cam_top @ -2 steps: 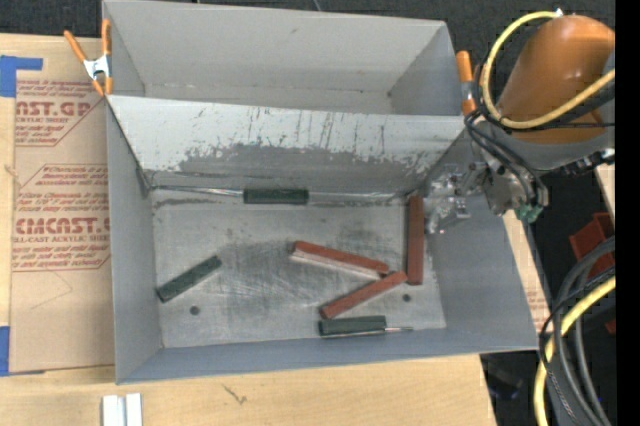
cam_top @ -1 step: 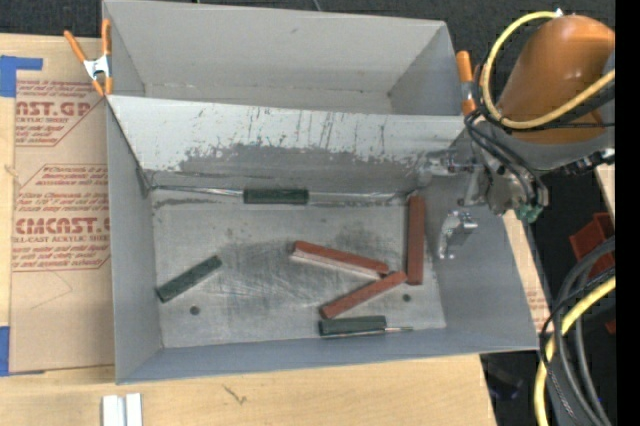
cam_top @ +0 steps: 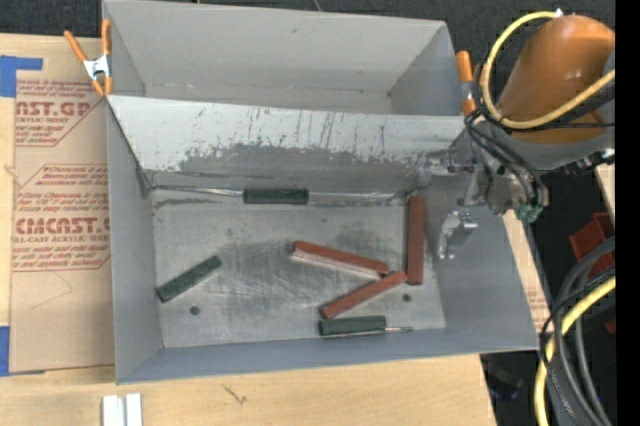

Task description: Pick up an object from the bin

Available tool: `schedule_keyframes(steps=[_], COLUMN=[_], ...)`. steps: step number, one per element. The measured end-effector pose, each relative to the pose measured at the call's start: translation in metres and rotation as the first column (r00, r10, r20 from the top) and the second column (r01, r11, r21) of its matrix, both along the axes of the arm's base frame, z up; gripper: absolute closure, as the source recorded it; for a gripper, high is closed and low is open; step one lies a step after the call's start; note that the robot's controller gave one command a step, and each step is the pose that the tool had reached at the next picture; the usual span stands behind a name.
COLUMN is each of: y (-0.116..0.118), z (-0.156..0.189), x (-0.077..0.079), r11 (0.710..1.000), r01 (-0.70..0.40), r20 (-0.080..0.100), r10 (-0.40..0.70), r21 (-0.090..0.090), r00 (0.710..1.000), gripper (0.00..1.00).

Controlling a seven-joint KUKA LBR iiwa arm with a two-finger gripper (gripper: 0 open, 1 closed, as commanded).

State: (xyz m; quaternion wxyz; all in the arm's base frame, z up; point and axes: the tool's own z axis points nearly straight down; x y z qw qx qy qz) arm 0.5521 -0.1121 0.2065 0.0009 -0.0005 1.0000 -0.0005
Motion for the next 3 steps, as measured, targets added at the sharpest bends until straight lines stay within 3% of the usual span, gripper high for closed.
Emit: schedule_keyframes(steps=[1,2,3], y=[0.012,0.01,0.01], z=[-0.036,-0.121,-0.121], x=[-0.014,-0.015,-0.014], r11=[0.981,1.0,1.0], r01=[-0.196,0.004,0.005], r20=[0.008,-0.002,-0.001], r10=[0.196,-0.004,-0.005], r21=[-0.004,0.002,0.001], r00=[0.981,1.0,1.0], gripper=[0.0,1.0,0.0])
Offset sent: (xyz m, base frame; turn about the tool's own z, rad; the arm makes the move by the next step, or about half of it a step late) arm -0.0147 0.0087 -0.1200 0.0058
